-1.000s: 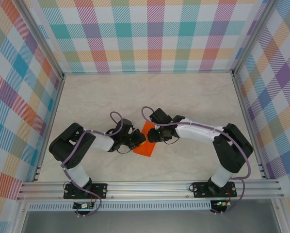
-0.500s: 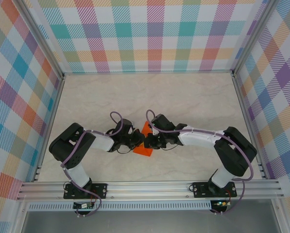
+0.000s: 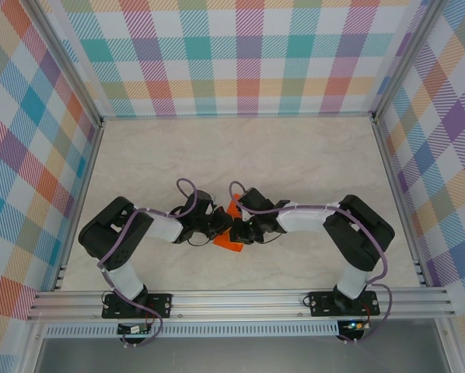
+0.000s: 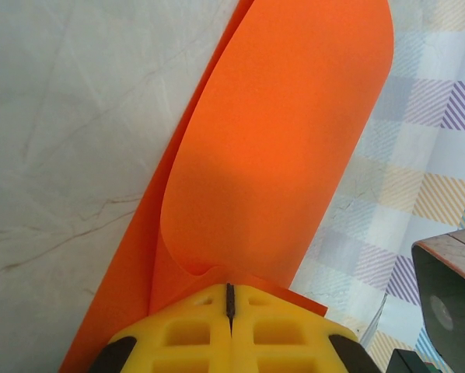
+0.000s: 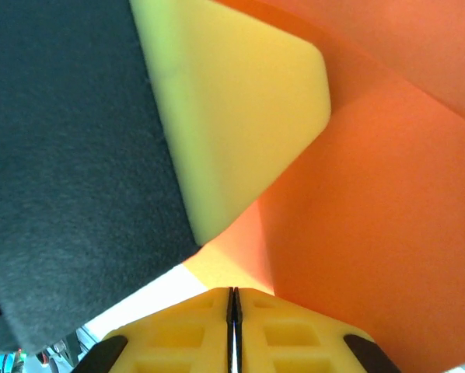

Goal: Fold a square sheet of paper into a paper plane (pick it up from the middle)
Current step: Fold the triangle a second time at the center of the table.

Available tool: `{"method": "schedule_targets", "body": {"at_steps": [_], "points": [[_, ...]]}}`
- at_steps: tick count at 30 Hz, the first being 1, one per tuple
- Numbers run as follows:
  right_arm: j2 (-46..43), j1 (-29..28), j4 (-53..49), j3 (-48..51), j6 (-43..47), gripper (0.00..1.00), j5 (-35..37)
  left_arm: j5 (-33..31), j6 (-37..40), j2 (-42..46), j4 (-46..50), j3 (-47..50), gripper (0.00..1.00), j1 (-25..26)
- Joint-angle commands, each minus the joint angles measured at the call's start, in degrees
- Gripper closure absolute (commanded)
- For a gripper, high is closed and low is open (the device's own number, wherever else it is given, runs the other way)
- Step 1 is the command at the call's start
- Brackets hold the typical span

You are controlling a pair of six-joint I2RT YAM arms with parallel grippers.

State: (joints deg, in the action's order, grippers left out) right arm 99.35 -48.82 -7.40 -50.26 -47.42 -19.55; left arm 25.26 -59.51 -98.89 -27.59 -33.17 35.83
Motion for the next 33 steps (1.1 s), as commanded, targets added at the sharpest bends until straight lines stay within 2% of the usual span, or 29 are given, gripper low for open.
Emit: {"method": "schedule_targets", "body": {"at_steps": [1, 16, 22, 29, 33], "points": [[0.6, 0.0, -0.3, -0.6, -0.5, 0.88, 0.3, -1.2, 1.2, -1.6, 5.2, 1.4, 1.00, -0.2], [1.8, -0.1, 0.9, 4.1, -1.4, 0.88, 0.8, -1.1, 1.5, -2.1, 5.1, 1.4, 1.00, -0.2], [-0.4, 0.0, -1.8, 2.6, -0.3, 0.88, 1.4, -1.3, 1.6, -2.2, 5.1, 1.7, 1.00, -0.2], [-4.5, -0.1, -0.1, 1.5, 0.6, 0.87, -3.3, -1.3, 1.7, -1.9, 5.3, 1.7, 1.00, -0.2], [-3.5, -0.1, 0.7, 1.2, 0.8, 0.86, -5.3, -1.3, 1.6, -2.0, 5.3, 1.5, 1.00, -0.2]]}}
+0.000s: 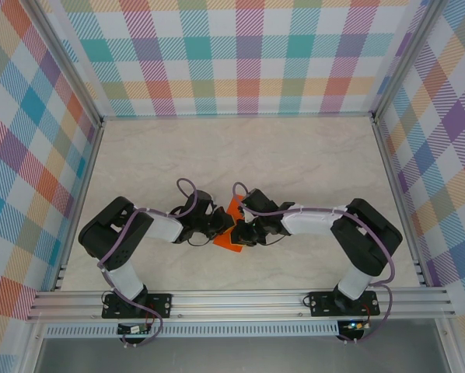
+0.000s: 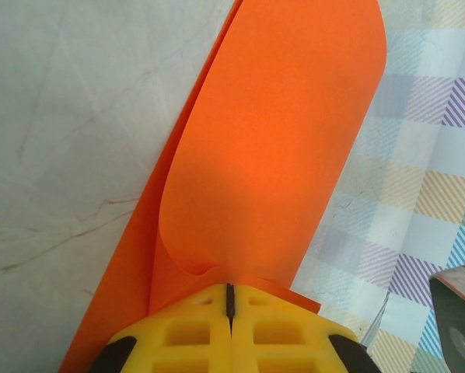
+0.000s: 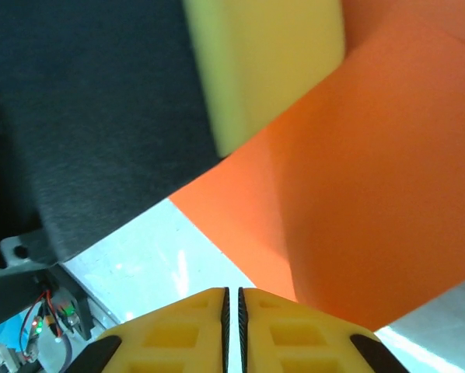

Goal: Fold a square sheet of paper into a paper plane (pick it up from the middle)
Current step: Fold the triangle a second time at the center of the table.

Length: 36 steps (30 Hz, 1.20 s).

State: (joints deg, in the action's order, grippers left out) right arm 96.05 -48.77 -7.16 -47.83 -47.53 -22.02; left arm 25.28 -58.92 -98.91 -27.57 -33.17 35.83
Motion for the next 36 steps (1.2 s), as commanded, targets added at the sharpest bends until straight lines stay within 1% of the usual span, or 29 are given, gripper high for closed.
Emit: {"method": "schedule_targets", "body": {"at_steps": [1, 6, 11, 16, 22, 26, 31, 36], "points": [[0.4, -0.3, 0.6, -1.5, 0.9, 0.86, -3.4, -1.3, 1.0, -2.0, 5.2, 1.5, 1.00, -0.2], [3.2, -0.8, -1.3, -1.7, 0.6, 0.87, -1.1, -1.2, 1.1, -2.0, 5.3, 1.5, 1.00, -0.2], [4.0, -0.7, -0.7, 1.3, 0.3, 0.87, 0.9, -1.2, 1.1, -1.8, 5.4, 1.7, 1.00, -0.2], [5.0, -0.7, 0.4, 2.8, -0.2, 0.88, 0.6, -1.2, 1.2, -2.0, 5.4, 1.7, 1.00, -0.2], [1.8, -0.7, -0.9, 2.3, 0.4, 0.87, 0.5, -1.3, 1.2, -1.7, 5.5, 1.7, 1.00, -0.2], [0.7, -0.7, 1.0, 3.7, -0.1, 0.87, -1.0, -1.3, 1.2, -1.8, 5.6, 1.8, 1.00, -0.2], [1.3, -0.7, 3.5, 7.3, -1.3, 0.87, -0.6, -1.3, 1.1, -1.8, 5.7, 1.7, 1.00, -0.2], [0.7, -0.7, 3.6, 6.6, -1.3, 0.87, -1.7, -1.3, 1.0, -2.2, 5.8, 1.5, 1.00, -0.2]]}}
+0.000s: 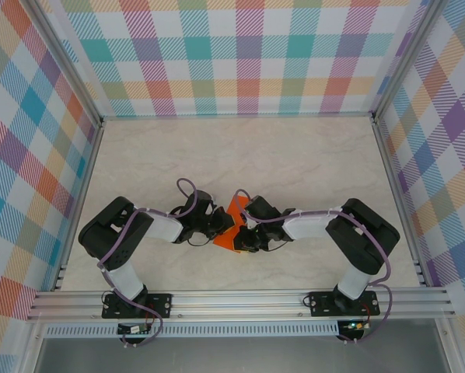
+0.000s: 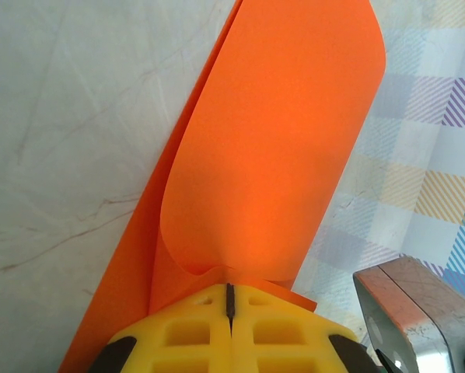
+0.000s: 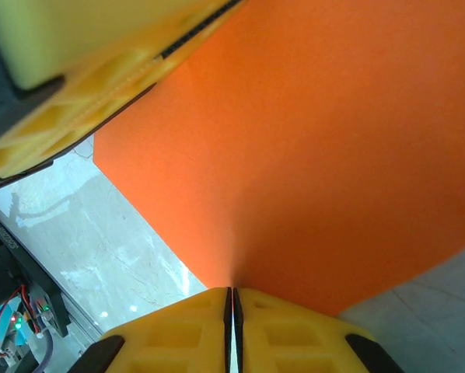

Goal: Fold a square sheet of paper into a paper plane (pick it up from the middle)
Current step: Fold the triangle a second time at the center of the table.

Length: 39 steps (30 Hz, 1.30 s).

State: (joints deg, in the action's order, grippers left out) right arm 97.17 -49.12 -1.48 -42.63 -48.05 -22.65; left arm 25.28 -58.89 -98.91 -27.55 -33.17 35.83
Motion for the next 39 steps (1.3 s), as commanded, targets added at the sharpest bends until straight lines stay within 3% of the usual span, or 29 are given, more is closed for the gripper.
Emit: {"method": "schedule_targets", "body": {"at_steps": [1, 5, 14, 26, 39], "points": [[-1.3, -0.3, -1.9, 1.3, -0.6, 0.87, -1.3, -1.3, 1.0, -2.1, 5.8, 1.5, 1.00, -0.2], [-3.1, -0.3, -0.7, 1.2, -0.6, 0.87, -2.3, -1.4, 1.1, -1.9, 6.0, 1.7, 1.00, -0.2], [2.9, -0.3, 1.0, 5.1, -2.2, 0.89, -1.8, -1.5, 1.1, -1.6, 6.4, 1.7, 1.00, -0.2], [-6.7, 0.3, -5.0, -0.7, 0.1, 0.87, 0.1, -1.1, 1.2, 0.0, 6.8, 2.0, 1.00, -0.2], [2.7, 0.5, 2.4, -2.2, -5.8, 0.88, 1.3, -1.0, 1.5, 0.7, 7.5, 1.3, 1.00, -0.2]]}}
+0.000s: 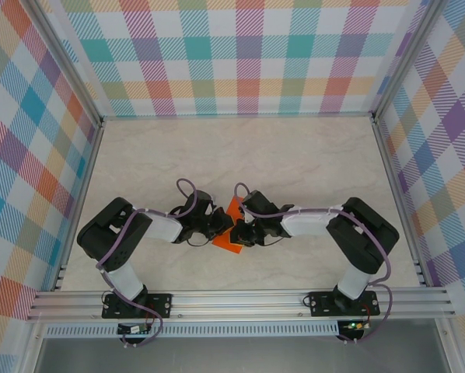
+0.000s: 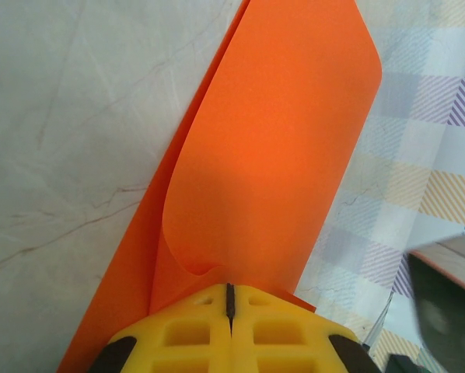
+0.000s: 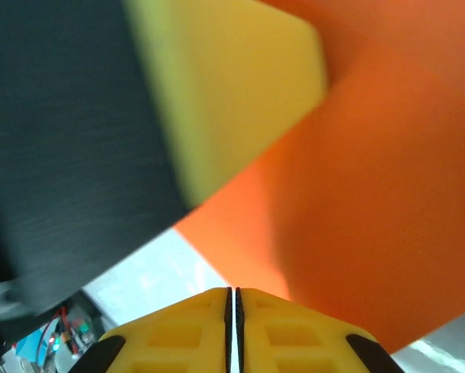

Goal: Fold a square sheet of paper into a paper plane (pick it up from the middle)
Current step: Fold the triangle a second time at the center of the table.

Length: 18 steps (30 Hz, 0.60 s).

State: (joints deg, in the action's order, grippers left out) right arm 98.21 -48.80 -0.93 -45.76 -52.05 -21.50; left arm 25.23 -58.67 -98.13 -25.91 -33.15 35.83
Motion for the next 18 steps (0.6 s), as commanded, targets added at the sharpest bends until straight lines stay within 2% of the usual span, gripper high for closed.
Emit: {"method": "schedule_targets", "body": {"at_steps": [1, 8, 18], "points": [[2.3, 0.2, 1.9, 1.5, -2.0, 0.88, -0.2, -0.8, 1.4, -0.1, 5.9, 1.2, 1.00, -0.2], [3.0, 0.3, -0.5, 5.0, -1.5, 0.92, 0.9, -1.5, 2.5, 0.0, 6.9, 0.3, 1.00, -0.2], [2.6, 1.3, -7.0, 4.4, 2.6, 0.95, 1.3, -4.1, 4.2, 0.1, 9.1, -2.3, 1.00, -2.0]]}}
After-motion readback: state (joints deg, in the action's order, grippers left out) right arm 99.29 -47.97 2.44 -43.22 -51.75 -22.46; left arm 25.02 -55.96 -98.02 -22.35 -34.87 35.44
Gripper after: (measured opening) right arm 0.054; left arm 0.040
